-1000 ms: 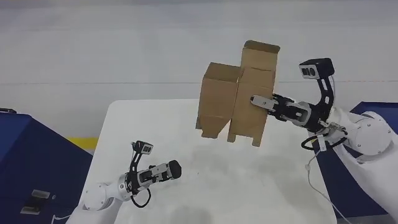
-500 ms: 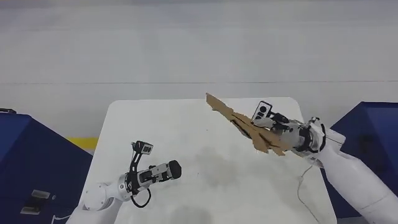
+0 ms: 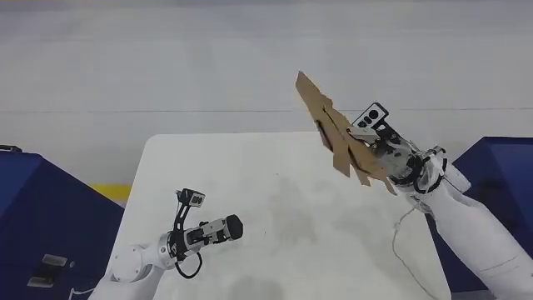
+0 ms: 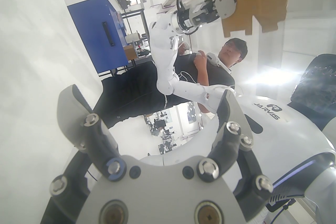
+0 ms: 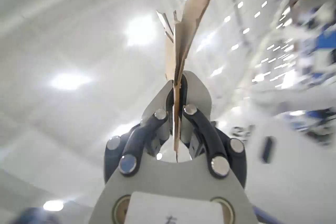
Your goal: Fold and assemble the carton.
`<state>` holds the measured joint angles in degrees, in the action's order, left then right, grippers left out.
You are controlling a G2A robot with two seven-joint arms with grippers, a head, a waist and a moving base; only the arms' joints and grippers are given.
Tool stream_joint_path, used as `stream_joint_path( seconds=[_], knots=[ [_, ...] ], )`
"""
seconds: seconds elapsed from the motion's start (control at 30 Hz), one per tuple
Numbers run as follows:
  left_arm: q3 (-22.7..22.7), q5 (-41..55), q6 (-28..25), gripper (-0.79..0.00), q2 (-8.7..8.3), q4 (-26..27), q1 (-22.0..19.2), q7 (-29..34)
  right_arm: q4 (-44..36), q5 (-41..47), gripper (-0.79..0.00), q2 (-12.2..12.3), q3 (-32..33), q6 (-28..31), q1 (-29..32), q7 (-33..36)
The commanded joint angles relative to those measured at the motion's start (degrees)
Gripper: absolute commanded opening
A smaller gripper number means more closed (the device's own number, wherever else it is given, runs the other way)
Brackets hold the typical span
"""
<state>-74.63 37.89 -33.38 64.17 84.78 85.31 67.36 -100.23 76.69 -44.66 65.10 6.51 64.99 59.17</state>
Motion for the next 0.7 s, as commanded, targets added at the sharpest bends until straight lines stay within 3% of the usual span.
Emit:
stream_joint_path(
  seconds=[0.0, 0.13, 0.23, 0.67],
  knots=[
    [0.0, 0.0, 0.0, 0.0, 0.0, 0.0, 0.0, 0.0, 0.4, -14.8, -0.785, 0.1, 1.6, 8.7, 1.5, 0.5],
    [0.0, 0.0, 0.0, 0.0, 0.0, 0.0, 0.0, 0.0, 2.7, -19.7, -0.785, 0.7, 5.7, 10.6, 3.6, 1.1],
    [0.0, 0.0, 0.0, 0.0, 0.0, 0.0, 0.0, 0.0, 4.2, -23.1, -0.785, 0.8, 9.7, 15.2, 4.2, -3.9],
    [0.0, 0.0, 0.0, 0.0, 0.0, 0.0, 0.0, 0.0, 4.2, -23.1, -0.785, 0.8, 9.7, 15.2, 4.2, -3.9]
  ],
)
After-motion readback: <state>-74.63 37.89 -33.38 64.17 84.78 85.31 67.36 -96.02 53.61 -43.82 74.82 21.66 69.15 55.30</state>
